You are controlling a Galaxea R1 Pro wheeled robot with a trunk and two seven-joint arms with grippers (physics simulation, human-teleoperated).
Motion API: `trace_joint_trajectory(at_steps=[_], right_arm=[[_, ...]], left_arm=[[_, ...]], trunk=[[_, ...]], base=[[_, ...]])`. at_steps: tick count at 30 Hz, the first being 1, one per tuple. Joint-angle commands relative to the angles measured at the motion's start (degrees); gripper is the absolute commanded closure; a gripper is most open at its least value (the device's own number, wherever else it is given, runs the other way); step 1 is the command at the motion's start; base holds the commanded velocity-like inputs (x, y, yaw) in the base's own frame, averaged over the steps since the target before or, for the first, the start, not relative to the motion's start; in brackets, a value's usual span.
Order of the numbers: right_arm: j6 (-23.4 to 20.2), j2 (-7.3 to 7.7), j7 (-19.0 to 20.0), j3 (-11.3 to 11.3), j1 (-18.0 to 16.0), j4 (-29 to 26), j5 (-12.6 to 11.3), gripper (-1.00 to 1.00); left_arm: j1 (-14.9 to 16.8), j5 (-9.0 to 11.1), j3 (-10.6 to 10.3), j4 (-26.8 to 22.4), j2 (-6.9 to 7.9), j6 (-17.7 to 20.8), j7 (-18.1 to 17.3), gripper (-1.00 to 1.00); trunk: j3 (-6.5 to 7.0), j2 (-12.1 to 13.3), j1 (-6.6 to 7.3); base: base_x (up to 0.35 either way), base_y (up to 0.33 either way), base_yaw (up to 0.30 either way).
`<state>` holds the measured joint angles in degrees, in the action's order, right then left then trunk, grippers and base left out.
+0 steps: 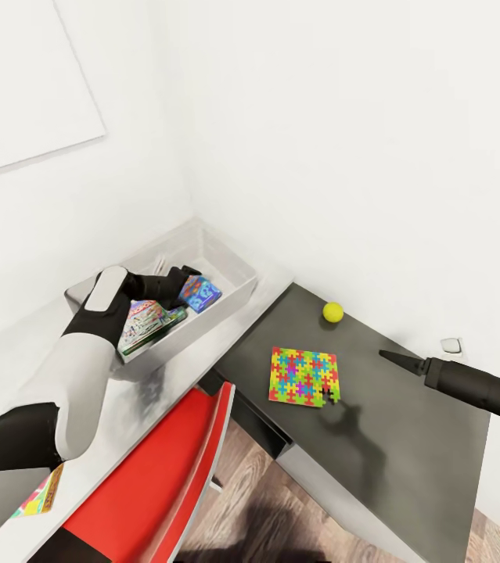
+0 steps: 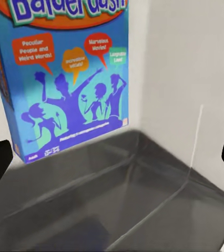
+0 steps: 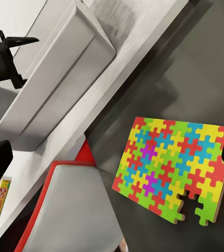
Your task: Put all the toys in the child's room - the three board games (two on the bed and one on the table), the two jigsaw puzzles on the table, and the tennis ball on the table - inside the toy box on the table in the child's room.
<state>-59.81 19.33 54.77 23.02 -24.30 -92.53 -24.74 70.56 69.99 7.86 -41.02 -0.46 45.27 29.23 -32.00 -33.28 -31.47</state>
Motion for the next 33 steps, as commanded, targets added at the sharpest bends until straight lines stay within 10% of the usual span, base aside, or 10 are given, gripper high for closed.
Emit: trace_joint_trajectory(at_steps=[1, 33], right_arm=[[-0.2, 0.01, 0.3, 0.0, 0.0, 0.0, 0.2, -1.00], [1.2, 0.07, 2.2, -0.2, 0.0, 0.0, 0.2, -1.00]], left_arm=[[0.0, 0.6, 0.2, -0.1, -0.05, 0.1, 0.6, -1.00], [-2.6, 8.6, -0.5, -17.0, 1.56, 4.5, 9.0, -1.00]], trunk=[[-0.06, -0.1, -0.02], [-0.06, -0.1, -0.02]], base=[[0.000, 0.000, 0.000], [0.000, 0.000, 0.000]])
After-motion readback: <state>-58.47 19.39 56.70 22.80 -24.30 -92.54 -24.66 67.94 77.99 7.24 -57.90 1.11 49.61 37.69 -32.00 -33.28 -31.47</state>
